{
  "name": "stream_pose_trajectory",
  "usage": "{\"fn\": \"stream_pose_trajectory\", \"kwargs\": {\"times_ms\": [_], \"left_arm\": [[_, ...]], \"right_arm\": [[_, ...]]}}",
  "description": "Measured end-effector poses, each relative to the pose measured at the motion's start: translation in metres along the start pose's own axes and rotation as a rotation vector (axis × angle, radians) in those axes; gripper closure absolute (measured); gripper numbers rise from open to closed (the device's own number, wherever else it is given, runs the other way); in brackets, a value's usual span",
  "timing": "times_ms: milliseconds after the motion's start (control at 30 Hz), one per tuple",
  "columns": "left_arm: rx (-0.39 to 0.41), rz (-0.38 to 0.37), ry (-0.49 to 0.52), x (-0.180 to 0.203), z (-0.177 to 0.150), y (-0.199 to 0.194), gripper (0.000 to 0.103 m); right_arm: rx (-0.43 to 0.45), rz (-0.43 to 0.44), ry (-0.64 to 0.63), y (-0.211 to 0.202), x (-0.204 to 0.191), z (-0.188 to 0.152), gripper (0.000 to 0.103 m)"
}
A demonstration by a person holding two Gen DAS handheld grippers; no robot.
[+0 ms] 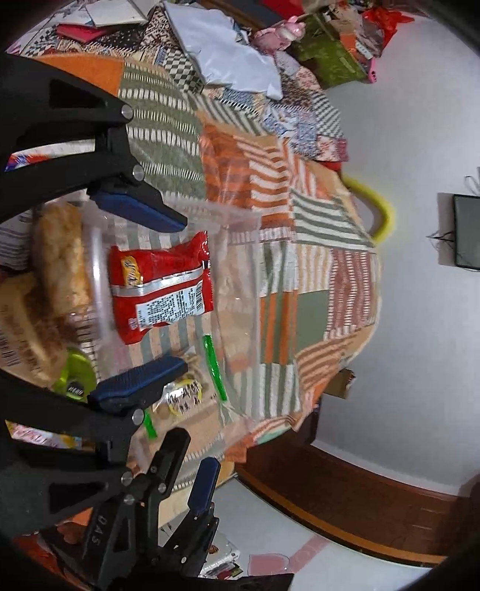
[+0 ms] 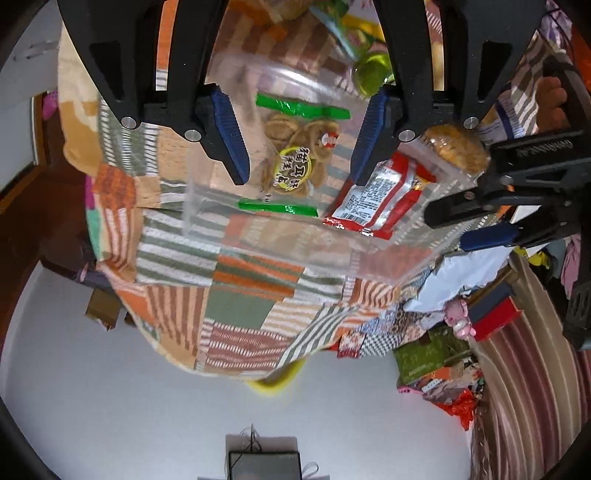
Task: Organize snacks
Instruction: 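Lower red chip bag into clear box with left tool while right tool drops zip bag, then grasp blue-and-white bag with left tool while right tool grasps long biscuit roll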
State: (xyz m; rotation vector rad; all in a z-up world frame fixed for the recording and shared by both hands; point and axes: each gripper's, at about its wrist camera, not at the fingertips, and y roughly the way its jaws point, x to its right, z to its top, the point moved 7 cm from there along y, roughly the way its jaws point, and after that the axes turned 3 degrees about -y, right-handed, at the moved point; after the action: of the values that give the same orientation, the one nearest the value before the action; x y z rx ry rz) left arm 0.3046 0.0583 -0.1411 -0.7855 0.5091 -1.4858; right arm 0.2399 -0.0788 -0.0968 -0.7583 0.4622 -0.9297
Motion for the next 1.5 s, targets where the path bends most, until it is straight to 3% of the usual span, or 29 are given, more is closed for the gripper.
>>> {"fn": "stream_pose_trajectory", "kwargs": {"times_ms": [333,567,933,1200,1333,1500], "left_arm": [[0.076,0.043,0.007,-0.015,-0.023,-0.072,0.022],[0.049,0.069,-0.001,-0.031,-0.058,-0.085,0.017],[-0.053,0.148,-0.068,-0.070,-0.124,-0.070,0.016],[-0.103,0.180,-0.040,-0.078,-0.157,-0.048,0.016],[-0.108,0.162,-0.064,-0.089,-0.165,-0.046,0.015],[-0.106,0.231,-0.077,-0.112,-0.170,-0.053,0.015]], "right_arm": [[0.113,-0.038,0.015,-0.061,0.001,-0.013,0.042],[0.127,-0.074,0.033,-0.078,0.003,-0.040,0.040],[0.024,-0.102,0.075,-0.064,0.009,-0.103,0.040],[-0.071,-0.131,0.055,-0.054,-0.004,-0.156,0.040],[-0.081,-0.146,0.041,-0.057,-0.003,-0.166,0.040],[-0.075,-0.155,0.070,-0.064,0.008,-0.172,0.039]]}}
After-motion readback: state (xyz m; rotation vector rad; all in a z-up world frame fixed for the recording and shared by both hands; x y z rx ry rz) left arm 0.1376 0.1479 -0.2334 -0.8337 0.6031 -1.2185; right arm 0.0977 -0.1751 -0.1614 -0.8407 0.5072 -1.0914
